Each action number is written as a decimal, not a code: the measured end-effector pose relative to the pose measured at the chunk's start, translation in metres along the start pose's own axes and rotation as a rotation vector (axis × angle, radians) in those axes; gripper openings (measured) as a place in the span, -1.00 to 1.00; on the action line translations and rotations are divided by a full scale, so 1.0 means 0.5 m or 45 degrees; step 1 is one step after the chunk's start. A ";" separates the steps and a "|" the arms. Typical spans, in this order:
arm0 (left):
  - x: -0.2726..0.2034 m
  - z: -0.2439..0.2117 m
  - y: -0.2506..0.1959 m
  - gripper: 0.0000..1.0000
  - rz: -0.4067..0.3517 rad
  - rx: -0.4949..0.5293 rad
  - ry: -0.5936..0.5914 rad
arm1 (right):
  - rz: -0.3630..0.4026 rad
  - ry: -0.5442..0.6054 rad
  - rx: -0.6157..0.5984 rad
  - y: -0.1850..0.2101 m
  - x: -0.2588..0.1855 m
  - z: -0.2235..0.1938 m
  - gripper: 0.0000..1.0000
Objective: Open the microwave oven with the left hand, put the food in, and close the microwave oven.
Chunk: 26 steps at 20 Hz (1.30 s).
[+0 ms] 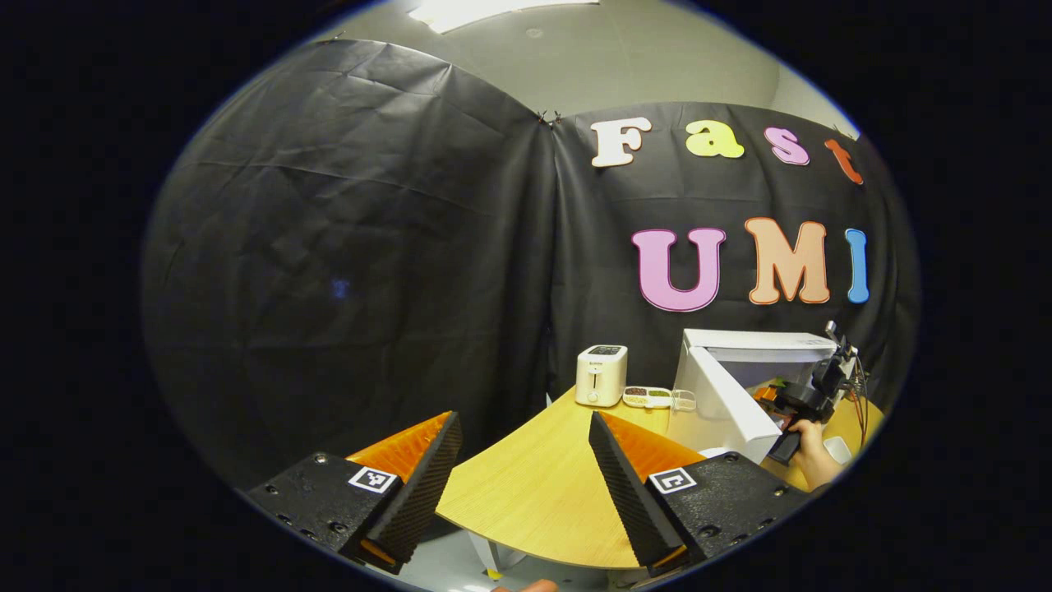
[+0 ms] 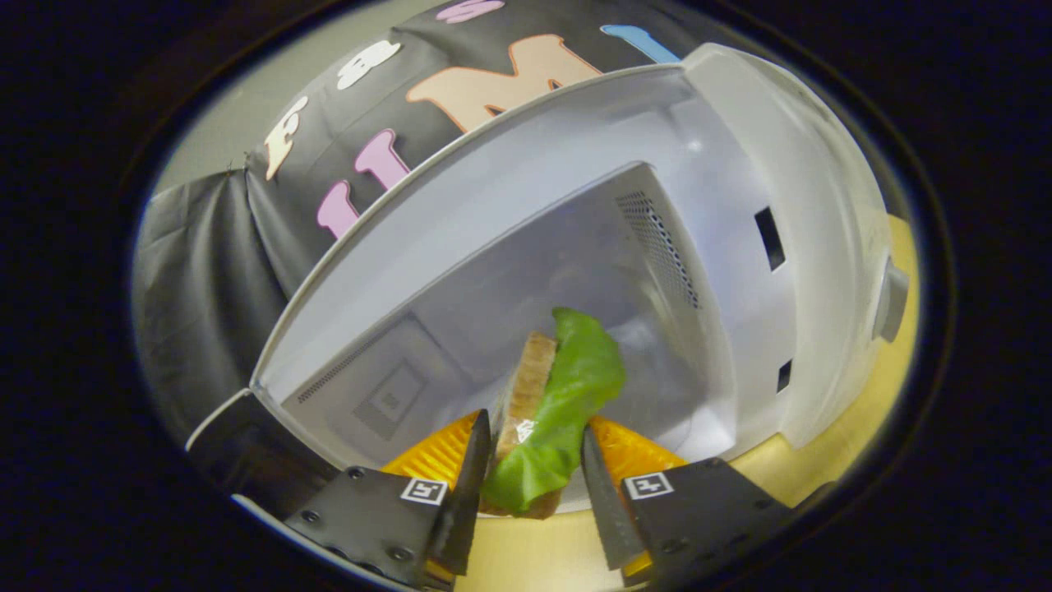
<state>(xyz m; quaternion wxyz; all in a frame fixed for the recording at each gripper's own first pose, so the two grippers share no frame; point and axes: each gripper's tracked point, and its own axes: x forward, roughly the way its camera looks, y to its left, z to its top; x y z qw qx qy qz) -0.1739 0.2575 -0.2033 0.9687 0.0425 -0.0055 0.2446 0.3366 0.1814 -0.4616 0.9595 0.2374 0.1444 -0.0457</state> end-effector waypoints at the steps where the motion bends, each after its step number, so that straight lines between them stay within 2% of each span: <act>1: -0.001 -0.004 -0.001 0.84 -0.004 0.000 0.007 | -0.001 0.004 -0.023 -0.001 0.002 0.000 0.15; 2: 0.001 -0.006 -0.004 0.91 -0.008 0.005 0.016 | -0.006 0.011 -0.056 -0.005 0.005 -0.003 0.27; 3: 0.002 -0.012 -0.005 0.92 -0.009 0.016 0.025 | -0.012 0.018 -0.104 -0.007 0.007 -0.010 0.58; 4: 0.004 -0.016 -0.003 0.84 -0.002 0.026 0.028 | -0.020 0.014 -0.161 -0.014 0.007 -0.014 0.67; 6: 0.004 -0.018 -0.005 0.91 0.001 0.035 0.033 | -0.004 0.001 -0.227 -0.015 0.003 -0.015 0.99; 7: 0.001 -0.022 -0.005 0.86 0.000 0.031 0.040 | -0.008 -0.017 -0.250 -0.016 -0.003 -0.009 0.82; 8: 0.001 -0.025 -0.006 0.92 -0.003 0.027 0.045 | -0.022 -0.043 -0.282 -0.016 -0.006 0.003 0.82; 12: -0.002 -0.029 -0.001 0.92 0.006 0.030 0.050 | -0.090 -0.108 -0.410 -0.024 -0.004 0.043 0.82; 14: -0.004 -0.026 0.000 0.92 0.008 0.029 0.046 | -0.126 -0.112 -0.472 -0.032 -0.003 0.044 0.83; 15: -0.006 -0.026 0.000 0.92 0.008 0.030 0.045 | -0.135 -0.105 -0.505 -0.031 0.001 0.040 1.00; 16: -0.007 -0.027 0.000 0.84 0.007 0.030 0.044 | -0.146 -0.098 -0.544 -0.032 0.002 0.038 1.00; 17: -0.008 -0.028 -0.001 0.92 0.005 0.030 0.044 | -0.150 -0.106 -0.579 -0.030 0.004 0.039 1.00; 18: -0.008 -0.030 -0.001 0.91 0.005 0.030 0.047 | -0.153 -0.114 -0.612 -0.028 0.005 0.040 1.00; 19: -0.006 -0.031 -0.001 0.92 0.004 0.030 0.047 | -0.158 -0.115 -0.644 -0.027 0.003 0.039 0.90; 20: -0.006 -0.031 -0.001 0.92 0.004 0.027 0.048 | -0.157 -0.113 -0.659 -0.027 0.005 0.037 1.00; 21: -0.007 -0.032 -0.003 0.92 0.001 0.024 0.049 | -0.153 -0.107 -0.648 -0.029 0.007 0.038 1.00; 22: -0.008 -0.034 -0.003 0.92 0.000 0.021 0.052 | -0.144 -0.092 -0.623 -0.029 0.007 0.038 0.92; 25: -0.005 -0.044 0.004 0.92 0.006 0.023 0.064 | -0.112 0.013 -0.514 -0.034 -0.004 0.026 0.92; 26: -0.005 -0.046 0.005 0.92 0.008 0.022 0.067 | -0.097 0.044 -0.491 -0.033 -0.010 0.023 1.00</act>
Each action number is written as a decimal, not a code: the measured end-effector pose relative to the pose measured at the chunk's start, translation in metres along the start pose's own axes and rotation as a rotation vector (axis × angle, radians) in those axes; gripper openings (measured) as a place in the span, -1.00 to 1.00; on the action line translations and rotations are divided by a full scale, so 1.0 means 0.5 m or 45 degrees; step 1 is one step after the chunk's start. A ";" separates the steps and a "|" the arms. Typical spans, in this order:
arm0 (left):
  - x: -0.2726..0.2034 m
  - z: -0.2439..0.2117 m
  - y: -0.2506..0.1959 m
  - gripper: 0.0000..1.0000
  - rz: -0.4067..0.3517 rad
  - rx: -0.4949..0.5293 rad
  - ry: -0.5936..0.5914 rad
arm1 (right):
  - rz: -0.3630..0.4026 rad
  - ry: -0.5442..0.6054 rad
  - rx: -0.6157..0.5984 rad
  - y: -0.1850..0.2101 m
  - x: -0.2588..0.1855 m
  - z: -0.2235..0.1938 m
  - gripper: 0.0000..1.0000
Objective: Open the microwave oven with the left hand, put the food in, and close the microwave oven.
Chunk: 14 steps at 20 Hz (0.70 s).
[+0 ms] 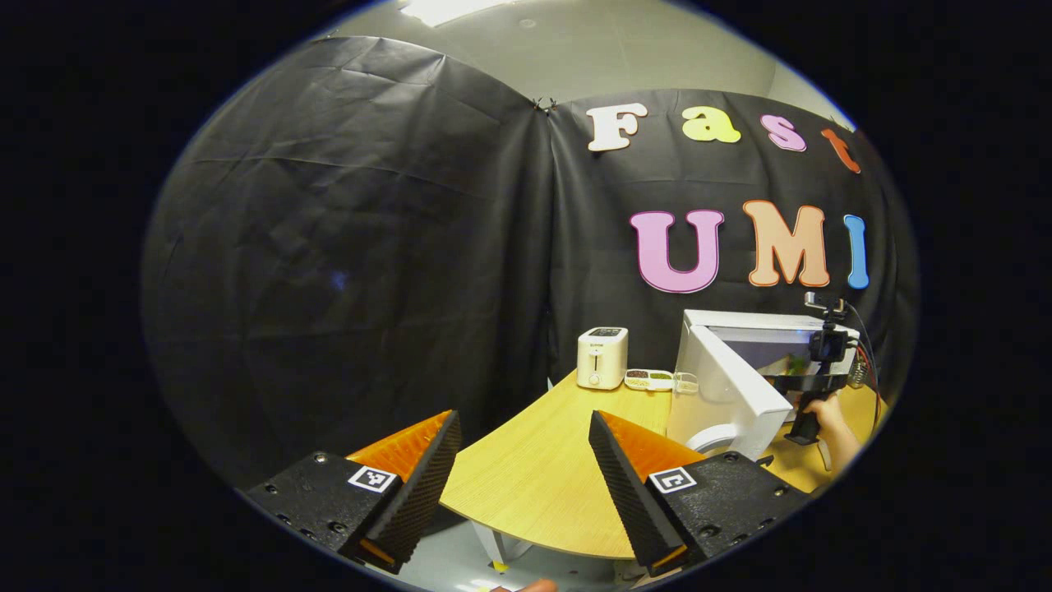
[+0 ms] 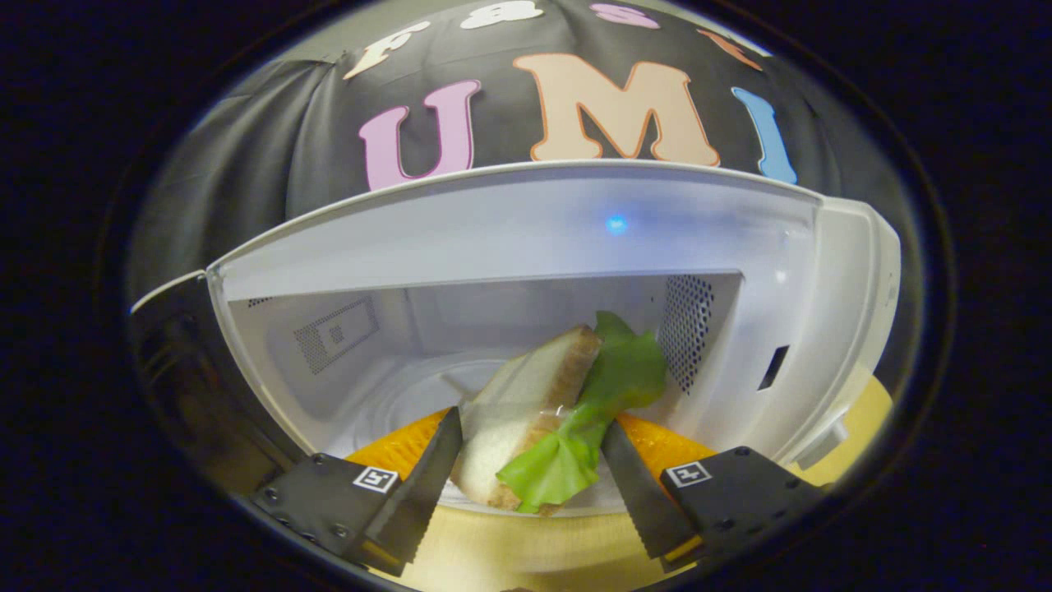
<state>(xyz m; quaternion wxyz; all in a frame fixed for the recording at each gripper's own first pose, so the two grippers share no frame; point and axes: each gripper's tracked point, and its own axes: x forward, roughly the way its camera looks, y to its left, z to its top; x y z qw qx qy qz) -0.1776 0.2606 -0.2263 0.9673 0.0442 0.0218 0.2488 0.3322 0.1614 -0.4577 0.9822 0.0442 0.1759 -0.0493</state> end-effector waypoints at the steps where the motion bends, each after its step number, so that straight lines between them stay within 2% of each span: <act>1: 0.002 -0.003 -0.001 0.92 0.000 -0.006 0.004 | 0.020 0.016 0.016 0.001 -0.008 -0.001 0.93; 3: 0.004 -0.012 -0.004 0.92 -0.008 -0.021 0.015 | 0.061 0.056 0.075 -0.001 -0.018 -0.006 1.00; 7: 0.005 -0.022 -0.005 0.92 -0.011 -0.019 0.029 | 0.096 0.108 0.132 -0.006 -0.043 -0.011 0.86; 8: 0.005 -0.020 -0.005 0.84 -0.012 -0.020 0.028 | 0.105 0.111 0.122 -0.007 -0.045 -0.012 1.00; 11: 0.005 -0.020 -0.010 0.86 -0.016 -0.020 0.024 | 0.147 0.129 0.104 -0.006 -0.044 -0.021 1.00; 12: 0.005 -0.020 -0.008 0.92 -0.015 -0.019 0.023 | 0.158 0.136 0.100 -0.007 -0.042 -0.024 0.84; 13: 0.004 -0.019 -0.008 0.92 -0.014 -0.019 0.023 | 0.160 0.132 0.095 -0.010 -0.040 -0.023 1.00; 14: 0.004 -0.019 -0.007 0.92 -0.013 -0.020 0.022 | 0.160 0.122 0.077 -0.006 -0.036 -0.024 1.00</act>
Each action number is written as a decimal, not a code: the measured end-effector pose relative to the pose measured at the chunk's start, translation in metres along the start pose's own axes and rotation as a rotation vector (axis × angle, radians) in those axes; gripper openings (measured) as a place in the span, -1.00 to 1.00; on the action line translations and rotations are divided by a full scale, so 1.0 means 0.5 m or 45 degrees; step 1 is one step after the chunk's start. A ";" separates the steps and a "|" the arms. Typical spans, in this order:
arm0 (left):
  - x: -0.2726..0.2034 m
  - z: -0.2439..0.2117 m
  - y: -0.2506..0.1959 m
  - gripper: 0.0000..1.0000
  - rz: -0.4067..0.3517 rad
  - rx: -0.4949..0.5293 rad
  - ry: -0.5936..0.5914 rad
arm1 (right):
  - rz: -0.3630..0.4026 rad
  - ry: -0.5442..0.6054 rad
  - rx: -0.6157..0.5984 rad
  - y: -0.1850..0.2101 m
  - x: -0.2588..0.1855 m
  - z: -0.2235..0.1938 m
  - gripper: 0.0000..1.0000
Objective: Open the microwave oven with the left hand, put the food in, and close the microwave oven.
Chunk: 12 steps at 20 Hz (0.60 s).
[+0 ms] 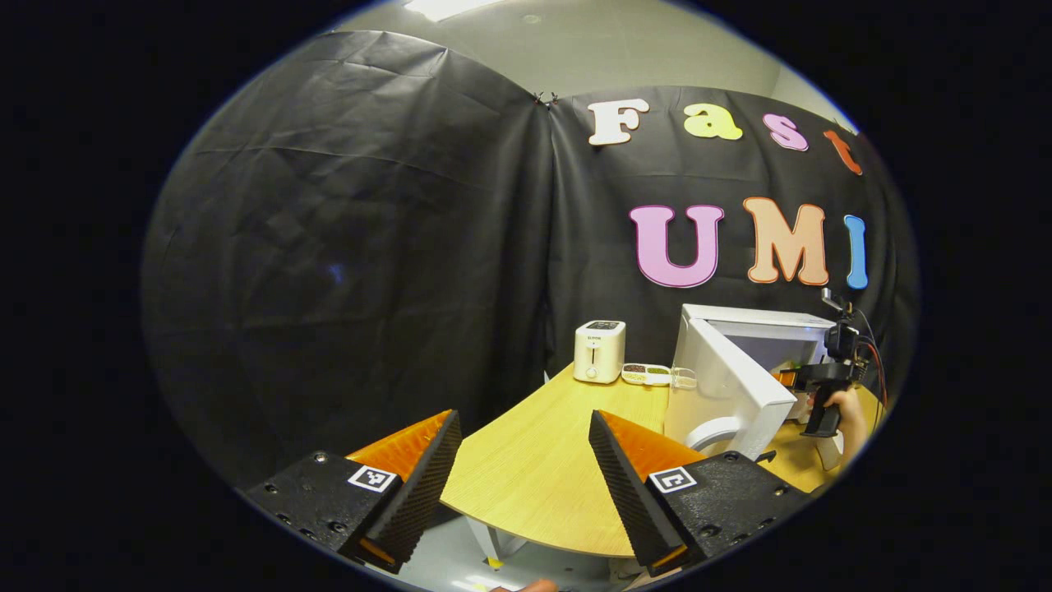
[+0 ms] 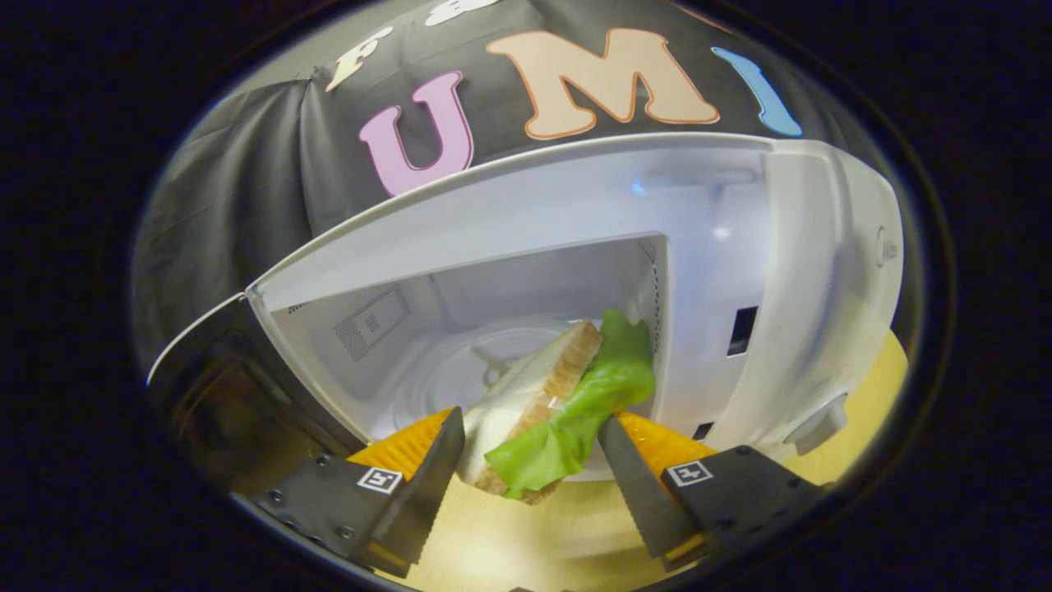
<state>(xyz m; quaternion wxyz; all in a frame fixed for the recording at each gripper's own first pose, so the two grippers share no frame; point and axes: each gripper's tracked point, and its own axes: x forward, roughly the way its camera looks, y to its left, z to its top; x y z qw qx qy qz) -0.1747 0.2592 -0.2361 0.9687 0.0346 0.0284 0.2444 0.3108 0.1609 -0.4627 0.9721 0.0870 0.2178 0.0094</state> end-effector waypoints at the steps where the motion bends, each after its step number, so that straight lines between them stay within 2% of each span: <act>1: -0.001 0.000 -0.001 0.92 0.001 -0.002 -0.002 | -0.014 -0.011 -0.041 0.001 0.005 -0.005 1.00; 2: -0.002 0.001 -0.003 0.86 -0.002 -0.006 -0.003 | -0.032 -0.035 -0.101 0.001 0.010 -0.004 0.87; 3: -0.004 -0.001 -0.005 0.92 -0.007 -0.009 -0.003 | -0.047 -0.069 -0.153 0.004 0.013 -0.001 0.94; 5: -0.001 -0.002 -0.012 0.92 -0.016 -0.008 0.002 | -0.094 -0.137 -0.228 0.004 0.023 0.010 1.00; 6: -0.001 -0.002 -0.014 0.86 -0.019 -0.005 0.003 | -0.122 -0.166 -0.268 0.002 0.033 0.014 1.00; 8: 0.001 -0.001 -0.015 0.86 -0.024 -0.001 -0.001 | -0.167 -0.144 -0.317 -0.005 0.056 -0.009 0.94; 10: 0.000 -0.001 -0.013 0.92 -0.025 -0.003 -0.001 | -0.164 -0.033 -0.376 -0.004 0.078 -0.068 0.96; 11: 0.002 -0.004 -0.012 0.92 -0.022 -0.002 0.000 | -0.184 -0.129 -0.377 -0.006 0.080 -0.033 1.00; 12: 0.004 -0.006 -0.011 0.92 -0.017 0.002 0.007 | -0.215 -0.128 -0.400 -0.011 0.082 -0.028 1.00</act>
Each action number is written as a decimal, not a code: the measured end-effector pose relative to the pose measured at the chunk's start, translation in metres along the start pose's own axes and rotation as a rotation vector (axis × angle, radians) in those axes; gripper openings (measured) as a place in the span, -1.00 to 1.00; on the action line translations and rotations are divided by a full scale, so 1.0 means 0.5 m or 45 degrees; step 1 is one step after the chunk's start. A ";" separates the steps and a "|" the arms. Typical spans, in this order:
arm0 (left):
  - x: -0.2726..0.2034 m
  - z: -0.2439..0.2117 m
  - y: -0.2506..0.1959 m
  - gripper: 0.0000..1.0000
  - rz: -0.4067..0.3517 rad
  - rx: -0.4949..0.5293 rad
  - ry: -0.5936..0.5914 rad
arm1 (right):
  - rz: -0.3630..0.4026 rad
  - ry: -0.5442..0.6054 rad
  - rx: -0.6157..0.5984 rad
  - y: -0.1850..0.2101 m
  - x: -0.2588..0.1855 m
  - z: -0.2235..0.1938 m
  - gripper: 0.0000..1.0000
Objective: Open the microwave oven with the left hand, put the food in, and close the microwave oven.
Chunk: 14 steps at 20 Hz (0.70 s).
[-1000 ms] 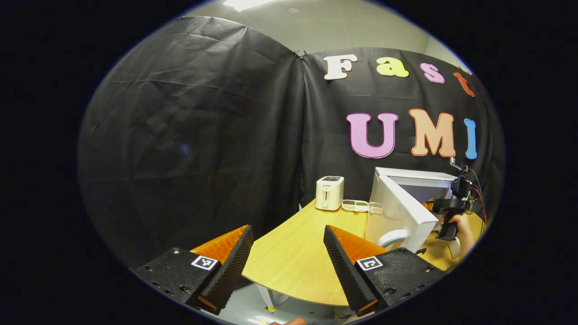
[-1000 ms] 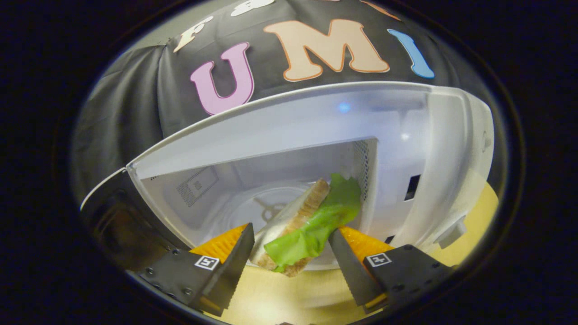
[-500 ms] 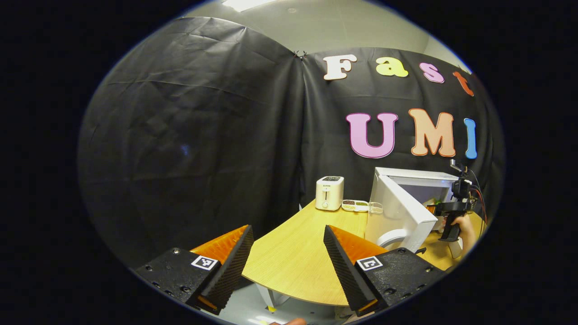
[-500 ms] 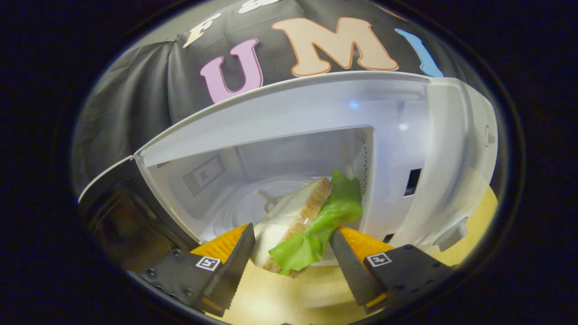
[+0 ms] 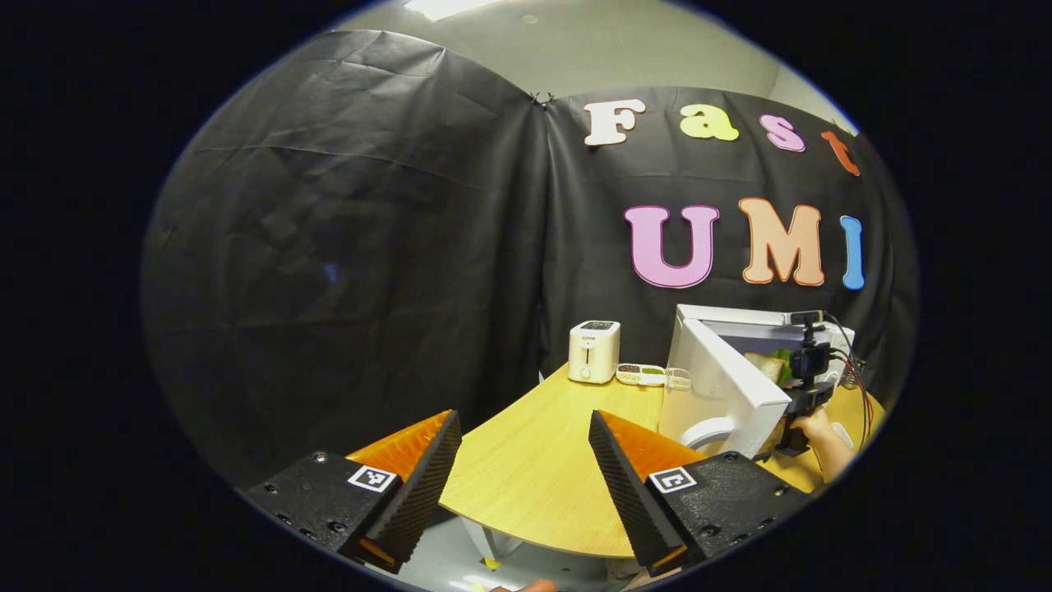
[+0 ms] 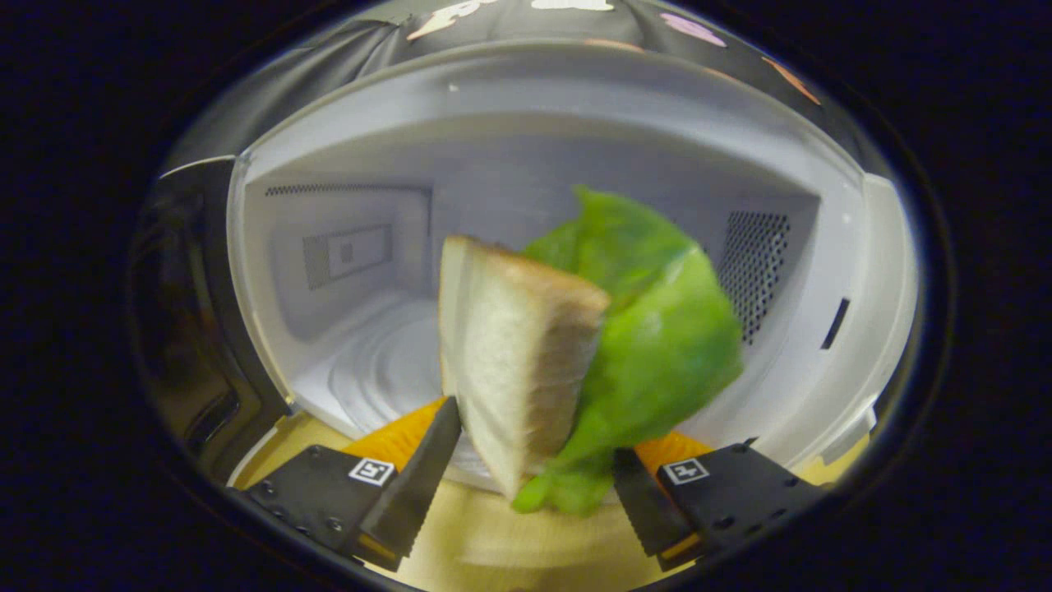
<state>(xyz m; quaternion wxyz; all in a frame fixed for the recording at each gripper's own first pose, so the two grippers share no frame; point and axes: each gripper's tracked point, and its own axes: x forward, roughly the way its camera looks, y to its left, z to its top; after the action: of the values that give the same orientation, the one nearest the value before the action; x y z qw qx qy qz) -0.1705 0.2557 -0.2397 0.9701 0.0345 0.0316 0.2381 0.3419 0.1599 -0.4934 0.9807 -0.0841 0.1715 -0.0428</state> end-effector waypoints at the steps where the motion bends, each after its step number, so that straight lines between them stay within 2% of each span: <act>1: 0.001 -0.004 0.004 0.92 0.004 0.001 0.007 | 0.002 0.010 -0.008 0.003 -0.001 -0.004 0.93; 4: 0.007 -0.012 0.000 0.84 -0.002 -0.016 0.020 | -0.017 0.022 0.040 -0.007 -0.003 -0.001 0.96; 6: 0.008 -0.017 -0.003 0.92 -0.010 -0.020 0.030 | 0.000 0.028 0.066 -0.006 -0.007 0.002 0.96; 7: 0.012 -0.020 -0.005 0.84 -0.012 -0.019 0.034 | 0.011 0.021 0.061 -0.004 -0.011 0.007 0.96; 9: 0.013 -0.025 -0.007 0.92 -0.016 -0.022 0.037 | 0.024 0.015 0.046 -0.002 -0.022 0.010 0.96; 14: 0.011 -0.023 -0.011 0.92 -0.022 -0.026 0.032 | 0.021 -0.109 0.033 -0.014 -0.069 0.076 1.00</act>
<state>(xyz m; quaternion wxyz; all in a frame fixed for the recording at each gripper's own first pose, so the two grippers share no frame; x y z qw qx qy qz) -0.1640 0.2541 -0.2518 0.9720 0.0212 0.0416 0.2305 0.3220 0.1628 -0.4457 0.9884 -0.0720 0.1296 -0.0333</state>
